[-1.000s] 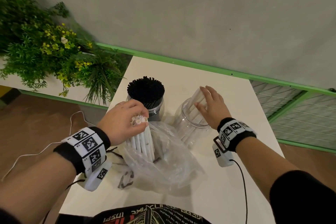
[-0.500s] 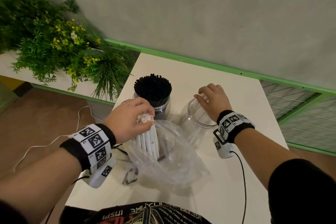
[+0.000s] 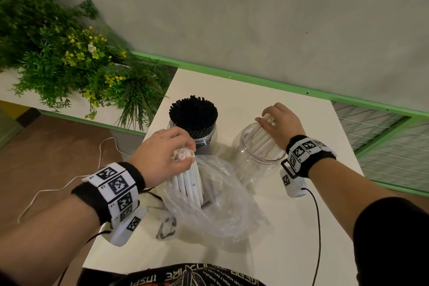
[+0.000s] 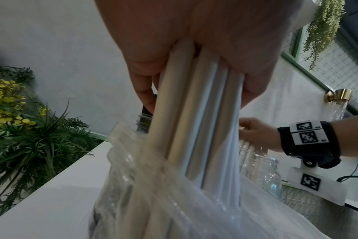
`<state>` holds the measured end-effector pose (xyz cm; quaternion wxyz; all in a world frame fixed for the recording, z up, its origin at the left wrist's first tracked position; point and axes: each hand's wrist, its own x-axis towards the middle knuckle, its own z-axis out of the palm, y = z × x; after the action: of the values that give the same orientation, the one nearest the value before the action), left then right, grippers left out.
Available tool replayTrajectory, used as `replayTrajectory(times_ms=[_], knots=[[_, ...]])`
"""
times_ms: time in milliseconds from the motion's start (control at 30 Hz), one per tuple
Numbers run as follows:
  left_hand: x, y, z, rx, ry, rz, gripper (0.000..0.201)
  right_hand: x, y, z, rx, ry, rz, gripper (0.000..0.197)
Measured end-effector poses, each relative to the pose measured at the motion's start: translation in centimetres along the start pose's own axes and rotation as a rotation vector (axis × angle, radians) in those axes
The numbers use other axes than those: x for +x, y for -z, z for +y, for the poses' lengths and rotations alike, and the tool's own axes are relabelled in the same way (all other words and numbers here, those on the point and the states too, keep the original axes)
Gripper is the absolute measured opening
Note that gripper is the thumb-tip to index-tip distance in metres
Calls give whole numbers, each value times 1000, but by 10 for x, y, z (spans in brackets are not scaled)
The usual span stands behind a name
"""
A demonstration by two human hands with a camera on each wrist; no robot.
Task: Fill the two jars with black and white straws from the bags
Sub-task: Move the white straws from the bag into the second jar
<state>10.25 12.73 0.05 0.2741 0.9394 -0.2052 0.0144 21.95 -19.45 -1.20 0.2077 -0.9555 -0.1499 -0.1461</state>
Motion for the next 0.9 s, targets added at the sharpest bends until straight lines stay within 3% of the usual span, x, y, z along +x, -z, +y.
replayTrajectory(times_ms=[167, 333, 433, 567, 667, 767, 900], knots=[[0, -1, -1, 0, -5, 3, 19, 3, 4, -2, 90, -41, 84, 24], [1, -1, -2, -5, -11, 5, 18, 5, 2, 4, 41, -93, -117, 30], [1, -1, -2, -9, -18, 7, 17, 6, 6, 3, -7, -96, -126, 37], [1, -1, -3, -11, -26, 10, 16, 1, 17, -16, -77, -30, 34, 44], [0, -1, -3, -17, -32, 4, 18, -17, 30, -56, 183, 58, 156, 40], [-1, -1, -3, -29, -43, 7, 18, -51, 23, -101, 509, 27, 2, 48], [-1, 0, -3, -72, -80, 3, 18, -88, -18, -123, 668, -45, -240, 60]])
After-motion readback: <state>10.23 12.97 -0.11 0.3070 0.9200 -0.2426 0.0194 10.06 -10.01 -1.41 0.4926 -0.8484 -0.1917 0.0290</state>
